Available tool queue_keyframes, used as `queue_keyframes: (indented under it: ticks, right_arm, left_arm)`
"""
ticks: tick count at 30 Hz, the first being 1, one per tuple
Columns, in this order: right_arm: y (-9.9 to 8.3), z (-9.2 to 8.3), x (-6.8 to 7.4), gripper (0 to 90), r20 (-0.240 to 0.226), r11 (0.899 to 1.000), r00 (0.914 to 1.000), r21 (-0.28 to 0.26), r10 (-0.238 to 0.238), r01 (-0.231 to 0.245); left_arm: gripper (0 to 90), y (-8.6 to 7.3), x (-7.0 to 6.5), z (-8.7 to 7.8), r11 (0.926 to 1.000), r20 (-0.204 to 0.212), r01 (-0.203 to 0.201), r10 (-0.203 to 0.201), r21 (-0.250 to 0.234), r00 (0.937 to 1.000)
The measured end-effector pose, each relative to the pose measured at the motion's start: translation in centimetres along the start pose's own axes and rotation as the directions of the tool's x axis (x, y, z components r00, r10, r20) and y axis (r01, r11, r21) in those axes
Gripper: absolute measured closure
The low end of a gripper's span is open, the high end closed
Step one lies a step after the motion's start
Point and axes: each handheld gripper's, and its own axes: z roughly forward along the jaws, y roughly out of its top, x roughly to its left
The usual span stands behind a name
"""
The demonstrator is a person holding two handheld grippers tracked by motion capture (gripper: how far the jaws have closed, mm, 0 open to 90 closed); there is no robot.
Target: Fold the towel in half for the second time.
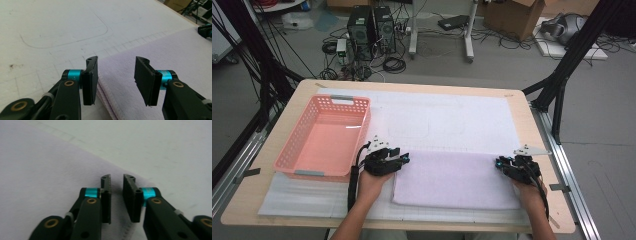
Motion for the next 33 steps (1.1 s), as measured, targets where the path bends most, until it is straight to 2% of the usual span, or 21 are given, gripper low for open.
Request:
queue_keyframes:
  ticks: [2,3,4,5,7,8,9,10,11,13,14,15,16,17,18,20,22,23,27,30,33]
  right_arm:
    - [0.0,-0.2,-0.4,81.6,0.066,1.0,0.9978,0.01,0.002,-0.003]
    - [-0.1,-0.4,-0.6,81.0,0.071,1.0,0.9973,0.008,0.018,-0.019]
    - [-0.1,-0.6,-0.9,75.4,0.057,0.999,0.9971,-0.004,0.05,-0.05]
    - [-0.1,-0.9,-1.1,67.4,0.043,0.997,0.9959,-0.023,0.079,-0.078]
    - [-0.1,-1.4,-1.7,57.7,0.037,0.99,0.9916,-0.067,0.123,-0.121]
    - [-0.2,-1.3,-2.0,54.6,0.005,0.989,0.99,-0.055,0.141,-0.14]
    - [-0.1,-1.0,-2.2,50.5,-0.012,0.99,0.9906,-0.023,0.136,-0.136]
    - [-0.1,-0.5,-2.1,47.9,-0.02,0.992,0.9923,0.006,0.123,-0.122]
    - [-0.1,-0.1,-2.0,47.9,-0.038,0.993,0.9926,0.02,0.115,-0.115]
    - [0.0,0.4,-1.9,50.4,-0.048,0.994,0.9931,0.029,0.107,-0.106]
    - [0.0,0.5,-1.9,57.3,-0.058,0.993,0.9918,0.027,0.114,-0.112]
    - [0.1,0.5,-2.0,68.3,-0.074,0.993,0.9904,0.025,0.116,-0.115]
    - [0.1,0.5,-1.9,76.8,-0.09,0.993,0.9894,0.019,0.114,-0.113]
    - [0.3,0.6,-1.8,79.0,-0.083,0.996,0.9921,0.017,0.094,-0.093]
    - [0.5,0.6,-1.7,80.0,-0.079,0.996,0.993,0.02,0.087,-0.086]
    - [0.8,0.4,-2.1,80.9,-0.07,0.994,0.9921,-0.016,0.104,-0.106]
    - [1.1,0.3,-2.6,81.3,-0.058,0.986,0.9873,-0.062,0.148,-0.152]
    - [1.3,0.4,-2.8,81.5,-0.048,0.984,0.9857,-0.072,0.162,-0.165]
    - [2.5,1.4,-2.9,81.6,-0.017,0.986,0.9903,-0.089,0.138,-0.139]
    - [3.4,2.0,-2.9,81.6,-0.005,0.984,0.9897,-0.11,0.143,-0.143]
    - [4.1,2.7,-2.7,81.3,0.014,0.982,0.9892,-0.126,0.146,-0.143]
  left_arm:
    - [50.8,0.0,0.3,0.3,0.9999,-0.032,0.01,-0.01,-0.006,0.9994]
    - [49.4,-0.1,0.6,0.6,0.9999,-0.051,0.015,-0.015,0.007,0.9986]
    - [48.3,-0.3,0.9,0.9,0.9995,-0.067,0.019,-0.017,0.027,0.9976]
    - [46.2,-0.3,1.1,1.1,0.9981,-0.081,0.042,-0.039,0.045,0.996]
    - [44.4,-0.2,1.4,1.2,0.9965,-0.082,0.072,-0.068,0.043,0.9943]
    - [44.5,-0.3,1.5,1.3,0.995,-0.08,0.086,-0.081,0.051,0.9934]
    - [44.5,-0.2,1.5,1.4,0.9943,-0.074,0.087,-0.082,0.062,0.9939]
    - [44.6,-0.1,1.5,1.7,0.9918,-0.06,0.081,-0.075,0.099,0.9953]
    - [43.0,0.0,1.2,1.9,0.9926,-0.07,0.055,-0.048,0.108,0.9964]
    - [45.5,0.1,0.8,2.0,0.9908,-0.102,-0.003,0.017,0.135,0.9946]
    - [53.2,0.1,0.9,2.0,0.9914,-0.095,-0.004,0.017,0.131,0.9953]
    - [61.7,0.1,1.1,2.0,0.9915,-0.043,0.026,-0.021,0.127,0.9989]
    - [77.4,0.1,1.0,2.1,0.9918,-0.045,0.028,-0.022,0.125,0.9987]
    - [79.2,0.2,0.9,2.1,0.9929,-0.053,0.011,-0.005,0.118,0.9986]
    - [81.1,0.5,0.9,2.1,0.993,-0.06,0.014,-0.007,0.117,0.9982]
    - [82.1,1.0,1.1,1.9,0.9966,-0.078,0.023,-0.017,0.079,0.9968]
    - [82.3,1.6,1.4,1.7,0.9991,-0.096,0.035,-0.033,0.022,0.9948]
    - [82.4,2.0,1.6,1.7,0.9995,-0.104,0.03,-0.029,0.009,0.9942]
    - [82.7,3.1,2.3,2.3,0.9997,-0.14,0.025,-0.026,-0.005,0.9897]
    - [82.7,3.2,3.0,2.6,0.9991,-0.154,0.041,-0.043,-0.014,0.9872]
    - [82.2,2.9,3.2,2.8,0.9986,-0.152,0.053,-0.052,0.0,0.987]
